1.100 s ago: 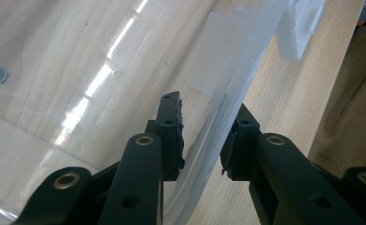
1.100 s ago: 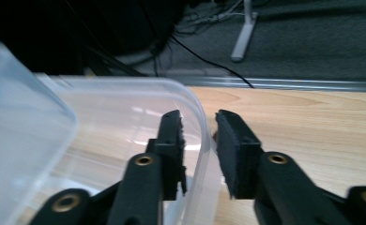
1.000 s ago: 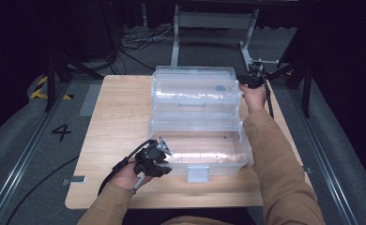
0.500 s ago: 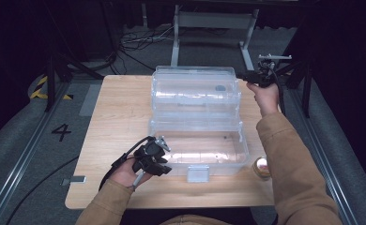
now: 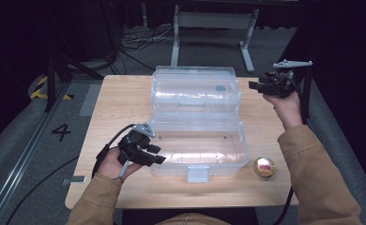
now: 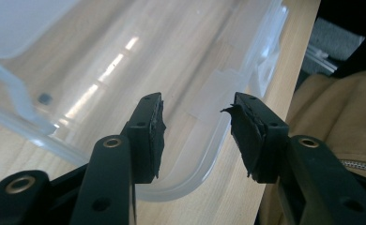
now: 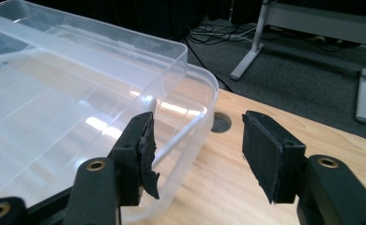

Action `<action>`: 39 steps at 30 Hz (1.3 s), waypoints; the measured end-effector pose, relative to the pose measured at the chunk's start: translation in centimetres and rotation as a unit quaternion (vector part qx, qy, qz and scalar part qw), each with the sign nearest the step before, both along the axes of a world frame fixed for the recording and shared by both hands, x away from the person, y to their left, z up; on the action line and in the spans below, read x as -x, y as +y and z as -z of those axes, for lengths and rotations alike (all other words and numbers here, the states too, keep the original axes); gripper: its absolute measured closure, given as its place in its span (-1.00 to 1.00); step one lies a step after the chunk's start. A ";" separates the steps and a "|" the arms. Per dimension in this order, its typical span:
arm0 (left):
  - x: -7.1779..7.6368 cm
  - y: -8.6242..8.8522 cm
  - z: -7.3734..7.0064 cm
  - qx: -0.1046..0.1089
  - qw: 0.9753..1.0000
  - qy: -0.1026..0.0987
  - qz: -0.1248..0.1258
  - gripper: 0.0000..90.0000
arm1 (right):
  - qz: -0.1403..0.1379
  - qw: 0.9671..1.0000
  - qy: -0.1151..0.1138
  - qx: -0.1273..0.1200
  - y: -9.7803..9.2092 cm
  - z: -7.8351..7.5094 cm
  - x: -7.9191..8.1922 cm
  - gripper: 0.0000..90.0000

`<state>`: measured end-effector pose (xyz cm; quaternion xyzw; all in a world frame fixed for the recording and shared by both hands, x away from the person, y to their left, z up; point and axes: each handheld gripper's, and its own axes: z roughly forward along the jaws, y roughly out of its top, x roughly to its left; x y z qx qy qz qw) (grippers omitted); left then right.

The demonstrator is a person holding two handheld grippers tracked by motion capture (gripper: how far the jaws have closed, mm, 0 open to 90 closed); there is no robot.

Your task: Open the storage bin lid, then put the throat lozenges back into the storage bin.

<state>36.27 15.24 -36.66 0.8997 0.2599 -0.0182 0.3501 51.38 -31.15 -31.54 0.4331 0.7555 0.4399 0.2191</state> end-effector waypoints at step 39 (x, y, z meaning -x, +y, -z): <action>-1.3 6.8 -1.8 0.045 0.991 -0.018 -0.128 0.19 | -0.068 0.984 0.110 0.125 -2.8 3.9 12.6 -0.23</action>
